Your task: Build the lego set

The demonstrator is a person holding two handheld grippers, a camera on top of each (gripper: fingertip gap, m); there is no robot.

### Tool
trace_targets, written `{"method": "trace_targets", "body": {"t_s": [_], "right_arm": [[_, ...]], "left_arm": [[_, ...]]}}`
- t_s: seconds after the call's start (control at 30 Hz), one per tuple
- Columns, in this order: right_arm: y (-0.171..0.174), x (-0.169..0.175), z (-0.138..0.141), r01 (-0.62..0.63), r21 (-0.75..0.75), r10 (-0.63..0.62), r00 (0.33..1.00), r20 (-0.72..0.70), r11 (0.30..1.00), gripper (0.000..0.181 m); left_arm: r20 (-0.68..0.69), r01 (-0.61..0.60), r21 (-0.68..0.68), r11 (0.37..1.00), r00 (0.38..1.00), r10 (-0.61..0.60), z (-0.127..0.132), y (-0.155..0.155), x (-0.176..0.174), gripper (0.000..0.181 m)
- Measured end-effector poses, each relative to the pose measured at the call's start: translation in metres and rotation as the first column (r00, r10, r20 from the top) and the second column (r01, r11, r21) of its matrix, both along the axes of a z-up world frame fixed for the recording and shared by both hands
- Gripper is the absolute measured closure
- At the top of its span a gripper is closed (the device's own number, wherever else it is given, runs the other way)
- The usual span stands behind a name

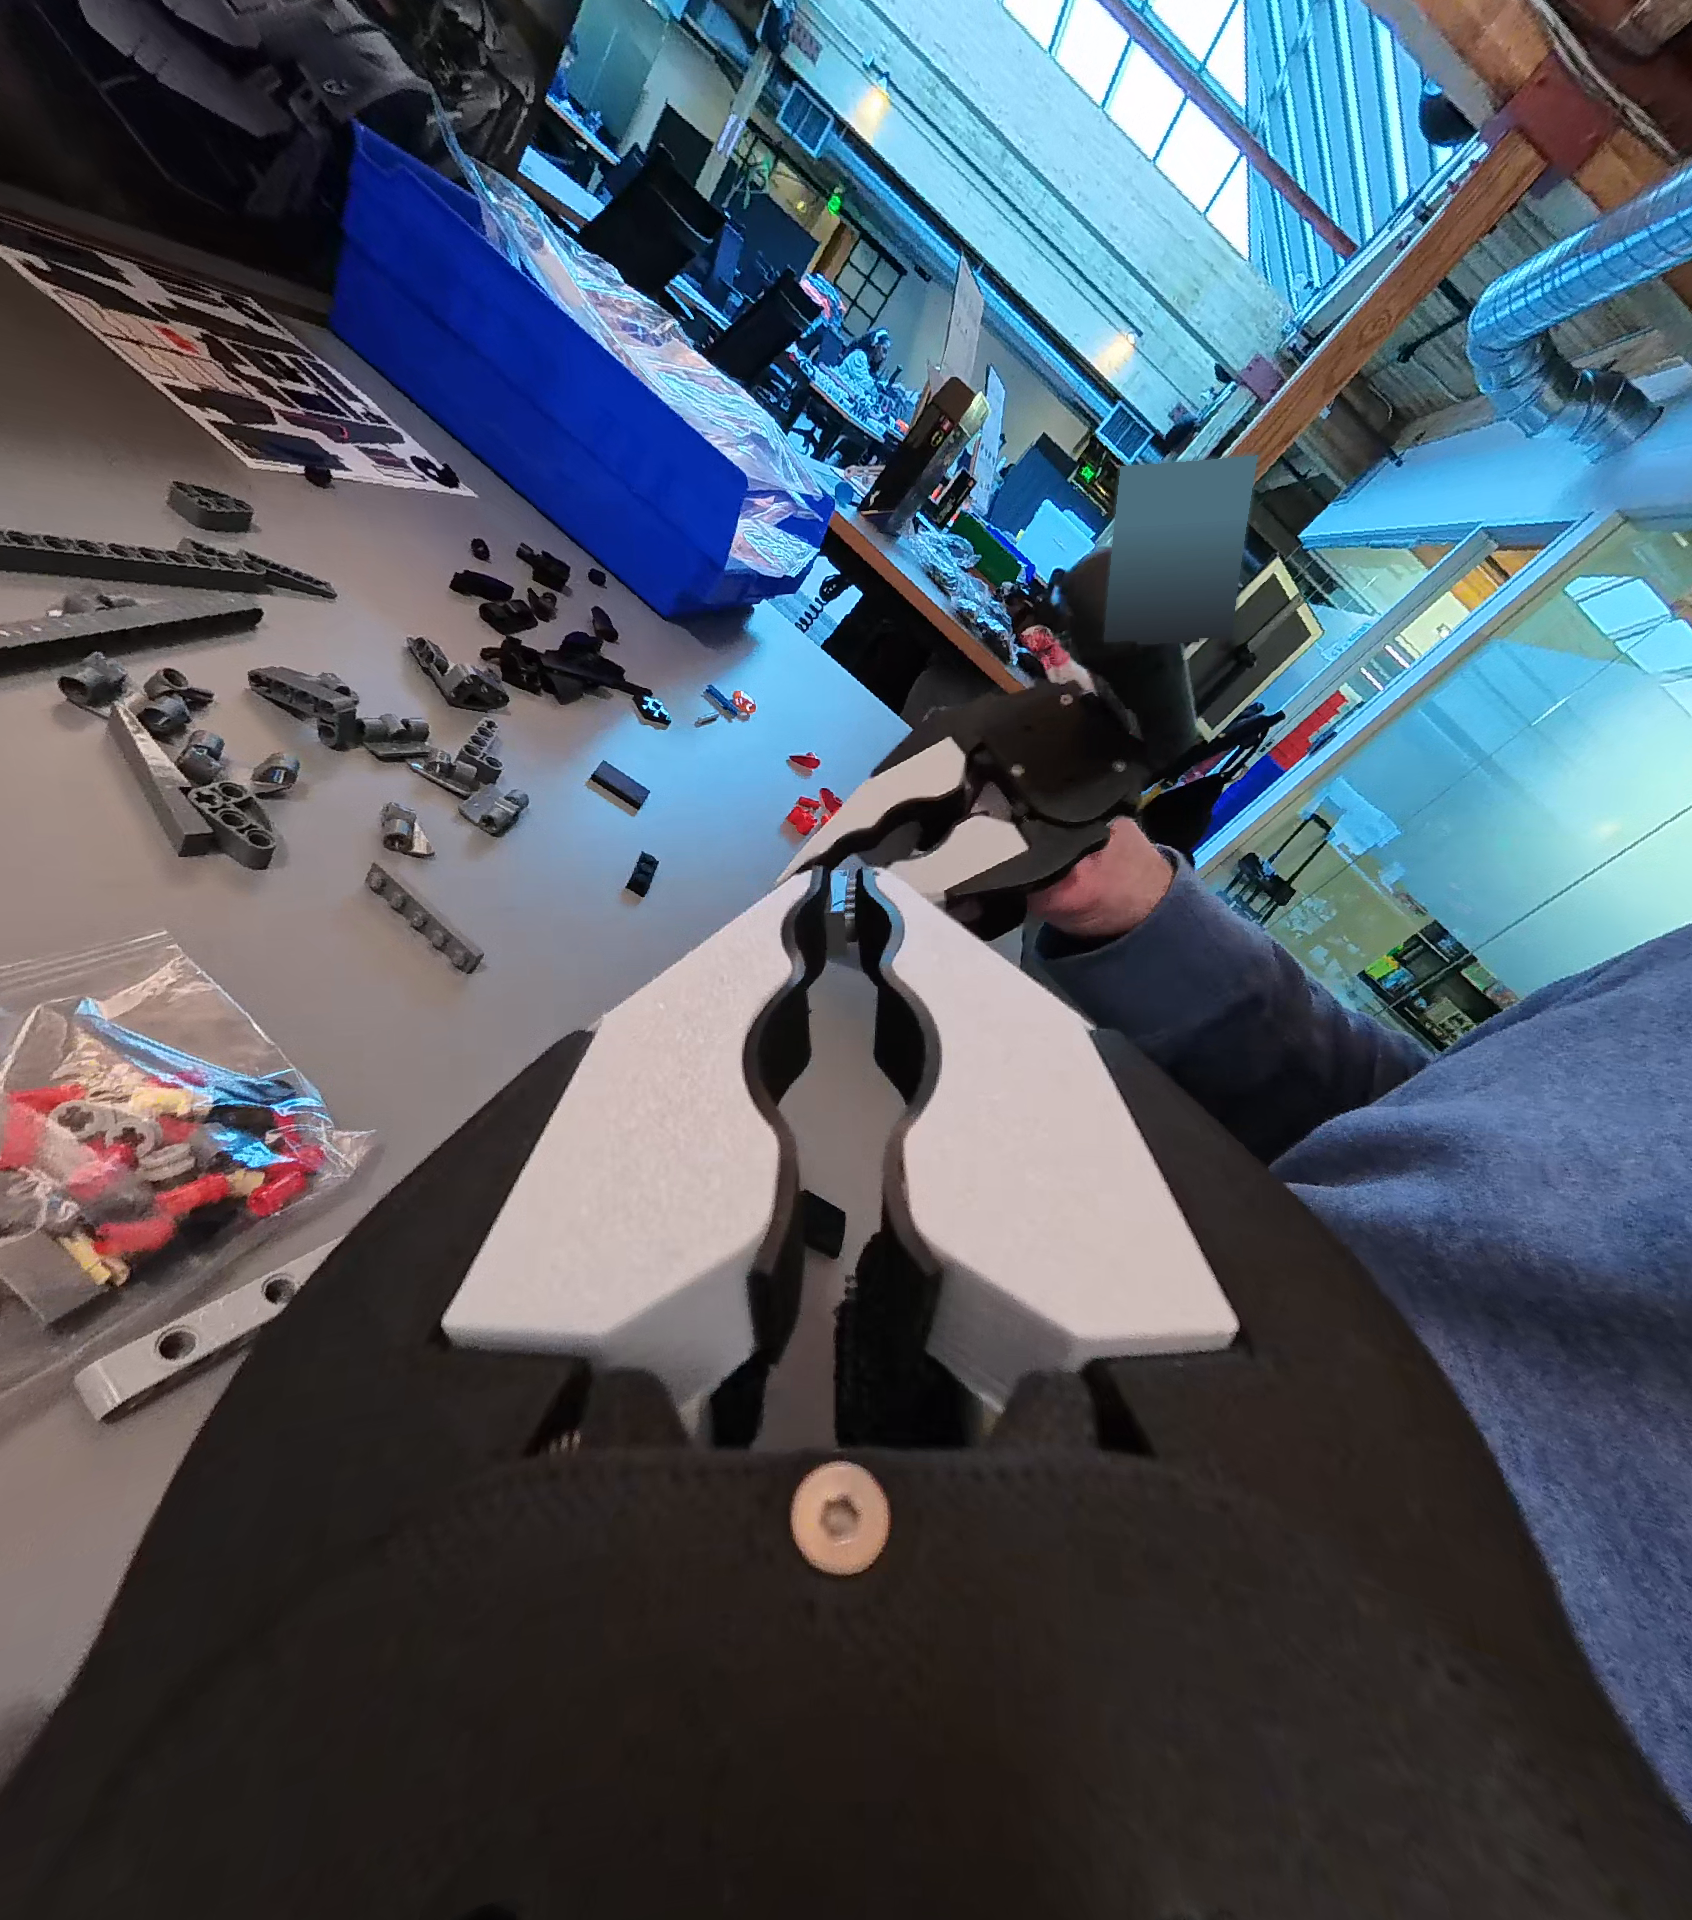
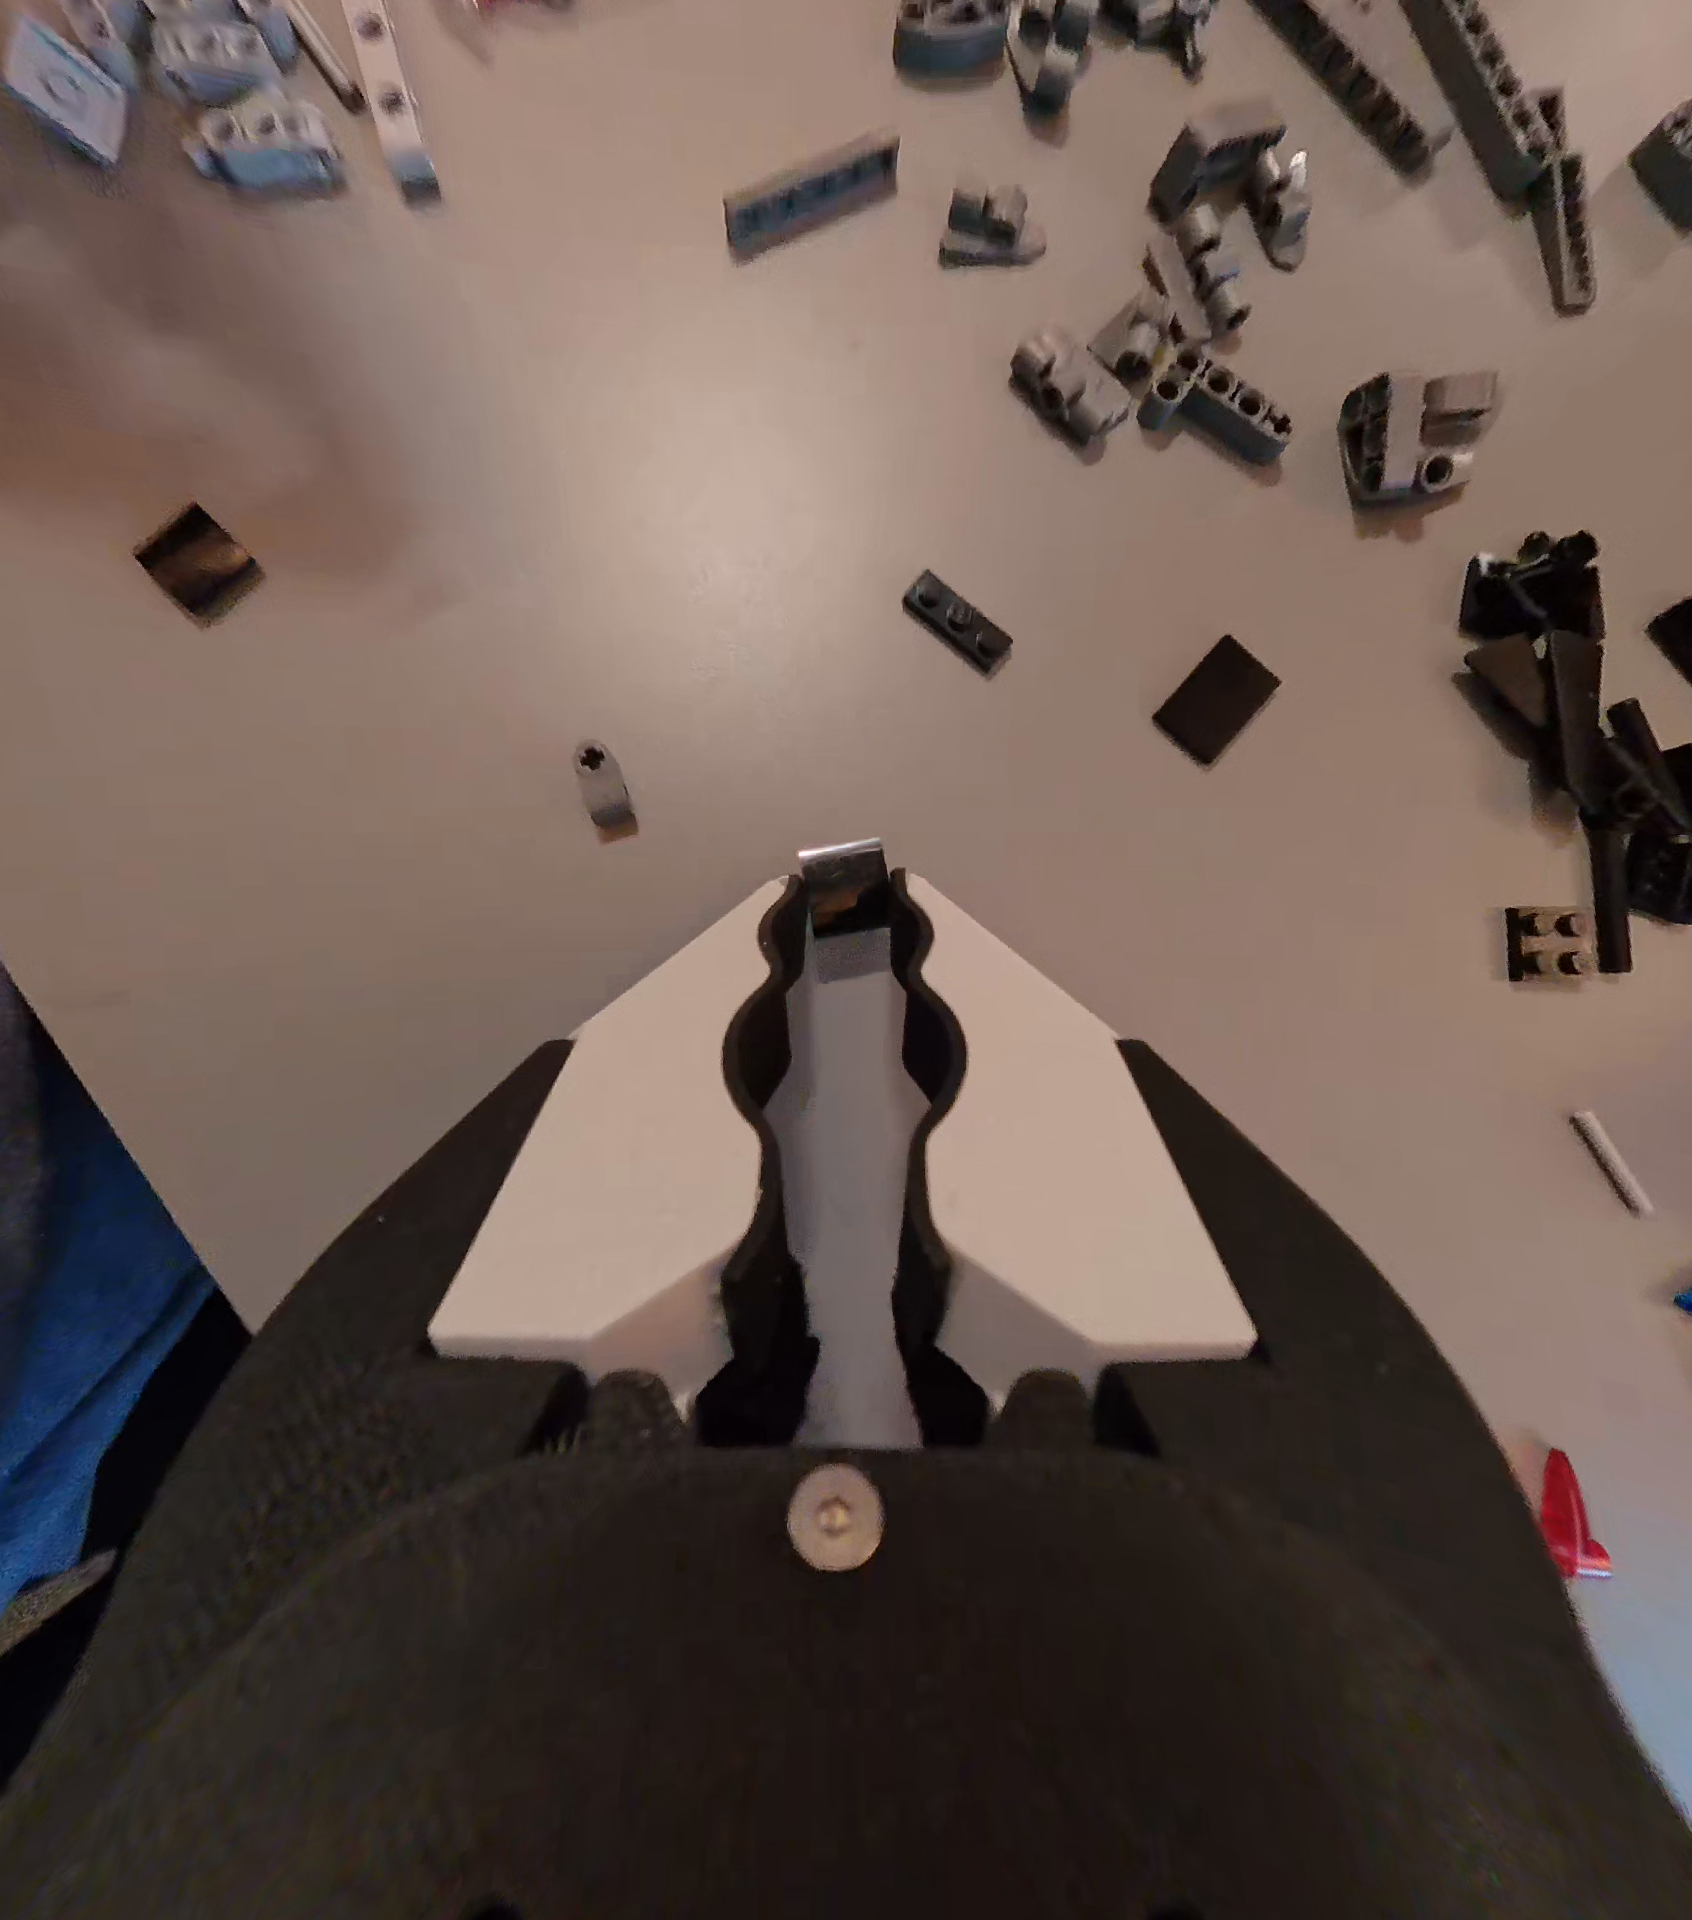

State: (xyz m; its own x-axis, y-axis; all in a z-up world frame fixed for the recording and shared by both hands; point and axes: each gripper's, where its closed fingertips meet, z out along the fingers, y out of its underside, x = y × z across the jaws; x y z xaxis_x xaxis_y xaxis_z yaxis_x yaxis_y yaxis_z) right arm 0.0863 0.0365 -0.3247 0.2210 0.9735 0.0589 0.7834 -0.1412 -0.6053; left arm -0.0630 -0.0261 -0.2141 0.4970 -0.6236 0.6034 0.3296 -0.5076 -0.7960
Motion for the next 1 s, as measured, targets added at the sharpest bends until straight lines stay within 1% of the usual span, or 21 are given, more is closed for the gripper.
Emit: {"method": "trace_targets", "body": {"t_s": [0.03,0.2,0.37,0.5,0.63,0.83,1.0], "right_arm": [[-0.001,-0.002,0.004,0.0,-0.004,0.0,1.0,-0.022,1.0,0.168],[-0.006,-0.015,0.025,0.002,-0.027,-0.006,0.989,-0.146,1.0,0.168],[-0.013,-0.029,0.044,-0.004,-0.056,-0.011,0.963,-0.271,0.998,0.168],[-0.018,-0.038,0.055,-0.026,-0.092,-0.007,0.94,-0.341,0.995,0.168],[-0.02,-0.043,0.056,-0.036,-0.123,-0.011,0.932,-0.363,0.992,0.168],[-0.022,-0.047,0.051,-0.048,-0.133,-0.003,0.933,-0.359,0.99,0.168],[-0.022,-0.049,0.054,-0.056,-0.138,0.0,0.927,-0.374,0.989,0.168]], "left_arm": [[0.001,0.0,-0.002,1.0,1.0,0.0,0.0,0.001,0.0,0.179],[0.011,0.005,-0.015,1.0,1.0,-0.005,-0.003,0.003,0.003,0.179],[0.029,0.009,-0.029,1.0,1.0,-0.008,-0.005,0.004,0.008,0.179],[0.033,0.012,-0.037,0.999,0.999,-0.01,-0.007,0.005,0.01,0.179],[0.035,0.012,-0.039,0.999,0.999,-0.011,-0.007,0.008,0.011,0.179],[0.039,0.013,-0.05,0.999,0.999,-0.012,-0.009,0.01,0.011,0.179],[0.046,0.013,-0.056,0.998,0.999,-0.011,-0.01,0.012,0.012,0.179]]}}
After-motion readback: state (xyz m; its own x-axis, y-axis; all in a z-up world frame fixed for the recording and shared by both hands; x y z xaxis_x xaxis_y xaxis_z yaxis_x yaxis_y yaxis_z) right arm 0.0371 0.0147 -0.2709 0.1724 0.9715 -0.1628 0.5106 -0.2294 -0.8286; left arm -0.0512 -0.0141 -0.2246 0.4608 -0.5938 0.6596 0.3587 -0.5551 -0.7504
